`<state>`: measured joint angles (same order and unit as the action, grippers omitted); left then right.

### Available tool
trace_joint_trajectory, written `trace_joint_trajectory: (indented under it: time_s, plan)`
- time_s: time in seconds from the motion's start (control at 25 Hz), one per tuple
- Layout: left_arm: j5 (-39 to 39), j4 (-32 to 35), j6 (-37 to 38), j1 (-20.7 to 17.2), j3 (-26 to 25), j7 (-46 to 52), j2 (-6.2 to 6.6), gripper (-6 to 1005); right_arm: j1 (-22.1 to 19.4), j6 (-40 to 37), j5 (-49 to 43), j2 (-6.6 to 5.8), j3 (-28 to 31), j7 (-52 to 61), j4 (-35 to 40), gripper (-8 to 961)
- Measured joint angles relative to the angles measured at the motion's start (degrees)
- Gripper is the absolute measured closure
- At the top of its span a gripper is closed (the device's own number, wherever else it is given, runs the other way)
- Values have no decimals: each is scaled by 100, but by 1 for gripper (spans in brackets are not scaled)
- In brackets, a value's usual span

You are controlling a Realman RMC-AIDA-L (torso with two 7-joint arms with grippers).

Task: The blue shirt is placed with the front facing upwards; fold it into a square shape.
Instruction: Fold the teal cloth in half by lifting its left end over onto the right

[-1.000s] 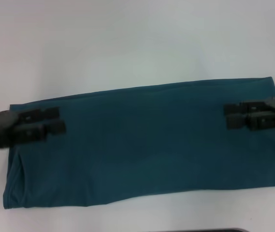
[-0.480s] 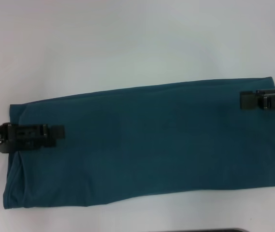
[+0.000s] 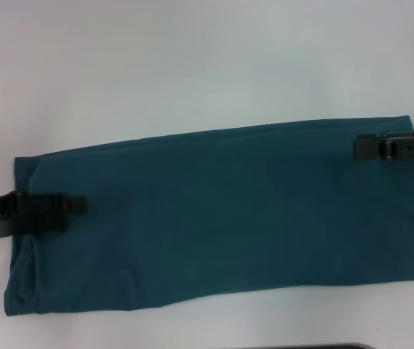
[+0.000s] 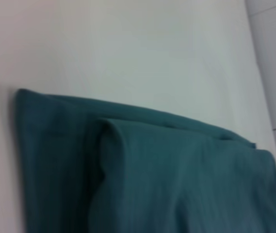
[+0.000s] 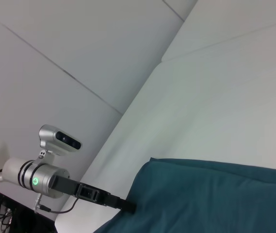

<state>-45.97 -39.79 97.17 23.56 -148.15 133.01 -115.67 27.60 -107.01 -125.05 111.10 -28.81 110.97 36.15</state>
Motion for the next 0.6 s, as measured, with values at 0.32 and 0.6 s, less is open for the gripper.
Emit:
trace_joint_trajectory:
  time_s: [0.32,0.6]
  plan:
    - [99,68,-152,66,-8,31,56,201,19,19,8,-1,3,4,-18,54]
    - [173,-13,-175,17,-27,127,105,201,12,-1,35,6,43,4,-22,54]
